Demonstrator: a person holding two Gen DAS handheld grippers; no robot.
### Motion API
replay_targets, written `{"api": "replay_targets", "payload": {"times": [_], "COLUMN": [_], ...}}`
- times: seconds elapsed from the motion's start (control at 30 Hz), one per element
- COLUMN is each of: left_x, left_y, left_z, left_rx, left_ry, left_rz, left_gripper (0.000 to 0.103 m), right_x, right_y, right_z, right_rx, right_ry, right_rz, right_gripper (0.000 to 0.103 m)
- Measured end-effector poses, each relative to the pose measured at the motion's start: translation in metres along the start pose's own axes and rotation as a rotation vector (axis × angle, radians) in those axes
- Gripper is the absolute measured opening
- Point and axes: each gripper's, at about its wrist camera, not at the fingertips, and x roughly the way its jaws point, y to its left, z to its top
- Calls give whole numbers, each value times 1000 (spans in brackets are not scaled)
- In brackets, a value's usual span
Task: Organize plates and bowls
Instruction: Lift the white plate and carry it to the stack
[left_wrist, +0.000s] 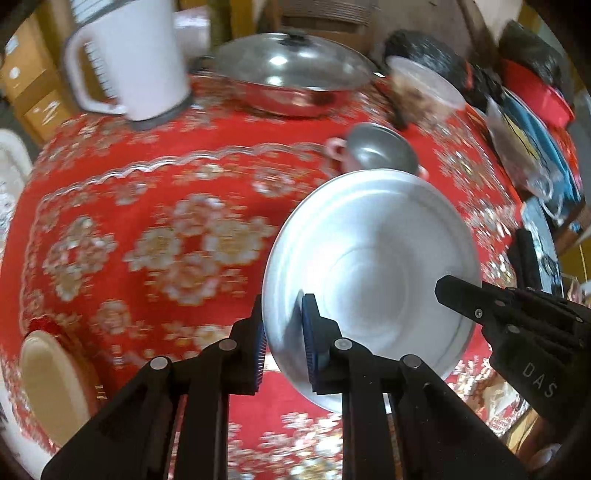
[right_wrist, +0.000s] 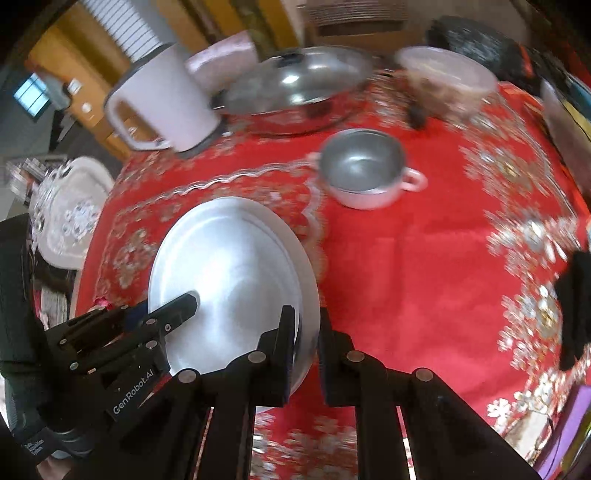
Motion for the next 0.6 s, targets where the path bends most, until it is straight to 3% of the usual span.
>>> {"api": "replay_targets", "payload": {"times": [0.3,0.6], "left_x": [-33,-56], "left_y": [93,190], "left_z": [-15,-60], "left_rx": [-131,-286], "left_ry": [-39,-32], "left_rz": [87,166], "left_gripper": [15,16], "right_x": [18,44], "right_y": [108,215], "right_z": [12,-1], "right_rx": [-160,-342], "right_ry": [19,81], "right_rz": [77,156], "right_gripper": [15,15]}}
